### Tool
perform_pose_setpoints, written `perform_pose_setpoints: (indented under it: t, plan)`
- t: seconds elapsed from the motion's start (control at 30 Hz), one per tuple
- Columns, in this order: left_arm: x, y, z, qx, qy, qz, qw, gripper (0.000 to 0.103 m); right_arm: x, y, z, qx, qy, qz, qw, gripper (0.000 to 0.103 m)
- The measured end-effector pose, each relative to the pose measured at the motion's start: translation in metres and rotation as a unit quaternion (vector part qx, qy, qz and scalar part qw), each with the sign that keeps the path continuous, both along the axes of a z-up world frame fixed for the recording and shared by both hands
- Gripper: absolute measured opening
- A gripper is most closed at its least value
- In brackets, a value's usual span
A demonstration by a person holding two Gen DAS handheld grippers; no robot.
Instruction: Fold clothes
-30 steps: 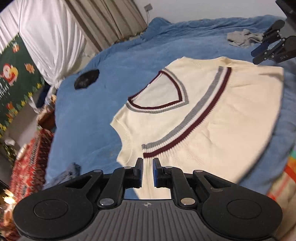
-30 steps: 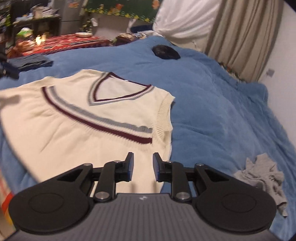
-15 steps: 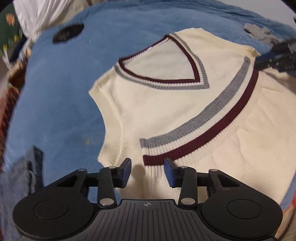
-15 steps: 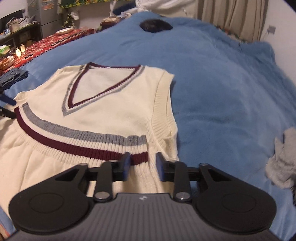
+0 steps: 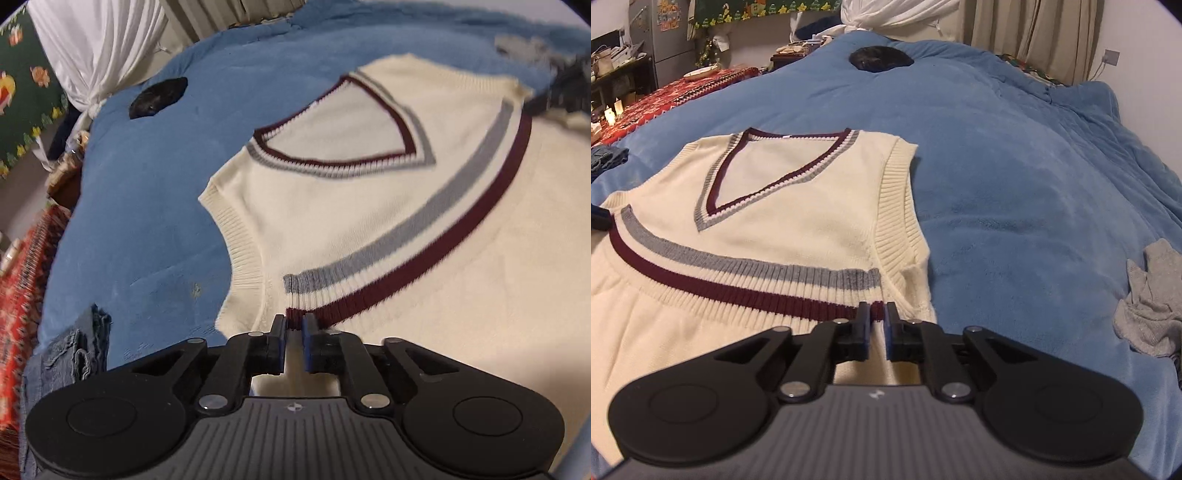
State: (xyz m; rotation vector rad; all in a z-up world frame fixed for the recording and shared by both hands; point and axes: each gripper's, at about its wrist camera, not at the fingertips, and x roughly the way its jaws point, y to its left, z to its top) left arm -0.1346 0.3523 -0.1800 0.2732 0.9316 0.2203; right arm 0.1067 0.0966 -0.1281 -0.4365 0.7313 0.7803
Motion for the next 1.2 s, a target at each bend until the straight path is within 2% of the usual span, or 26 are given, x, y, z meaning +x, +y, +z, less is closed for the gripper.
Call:
perform_pose_setpoints:
  t: [0.07,0.13,0.23,0.33,0.4,0.53,0.63,0.77,0.87,0.97,1.03,1.13,1.2]
  plan:
    - [-0.003,0.000,0.006,0.008,-0.005,0.009,0.9999,0.031,-0.002,-0.004,0.008,0.007,-0.003,-0.005,1.000,0.028]
    - [-0.009,0.004,0.015,0.001,-0.015,0.024,0.9996,0.036,-0.005,-0.010,0.017,0.014,-0.010,-0.011,1.000,0.030]
    - [-0.024,0.005,0.032,-0.024,-0.034,0.031,0.9987,0.035,-0.018,-0.020,0.032,0.026,-0.025,-0.021,0.999,0.032]
    - [-0.045,-0.007,0.049,-0.052,-0.052,0.015,0.9972,0.023,-0.047,-0.027,0.042,0.044,-0.022,0.004,0.999,0.032]
    - [-0.059,-0.018,0.058,-0.068,-0.062,0.000,0.9958,0.021,-0.070,-0.028,0.044,0.056,-0.013,0.027,0.998,0.032]
    - [-0.073,-0.063,0.040,-0.068,-0.038,-0.056,0.9954,0.020,-0.116,-0.021,0.029,0.073,0.010,0.063,0.995,0.032]
    - [-0.082,-0.085,0.017,-0.047,-0.028,-0.073,0.9958,0.016,-0.146,-0.014,0.007,0.059,0.001,0.087,0.994,0.032]
    - [-0.097,-0.092,-0.004,0.027,-0.036,-0.099,0.9940,0.017,-0.165,-0.017,-0.020,0.022,-0.041,0.108,0.993,0.032]
    - [-0.101,-0.096,0.001,0.063,-0.035,-0.103,0.9921,0.017,-0.170,-0.019,-0.010,0.015,-0.049,0.114,0.992,0.032]
    - [-0.105,-0.105,0.018,0.051,-0.054,-0.118,0.9902,0.016,-0.190,-0.012,0.011,0.042,-0.059,0.147,0.987,0.032]
    - [-0.101,-0.111,0.014,0.047,-0.054,-0.128,0.9892,0.016,-0.206,0.002,0.018,0.062,-0.057,0.176,0.981,0.030]
    - [-0.094,-0.120,0.008,0.043,-0.052,-0.142,0.9875,0.016,-0.228,0.034,0.016,0.075,-0.047,0.217,0.972,0.027]
    - [-0.093,-0.122,-0.003,0.048,-0.045,-0.151,0.9863,0.011,-0.240,0.055,0.008,0.074,-0.038,0.237,0.968,0.024]
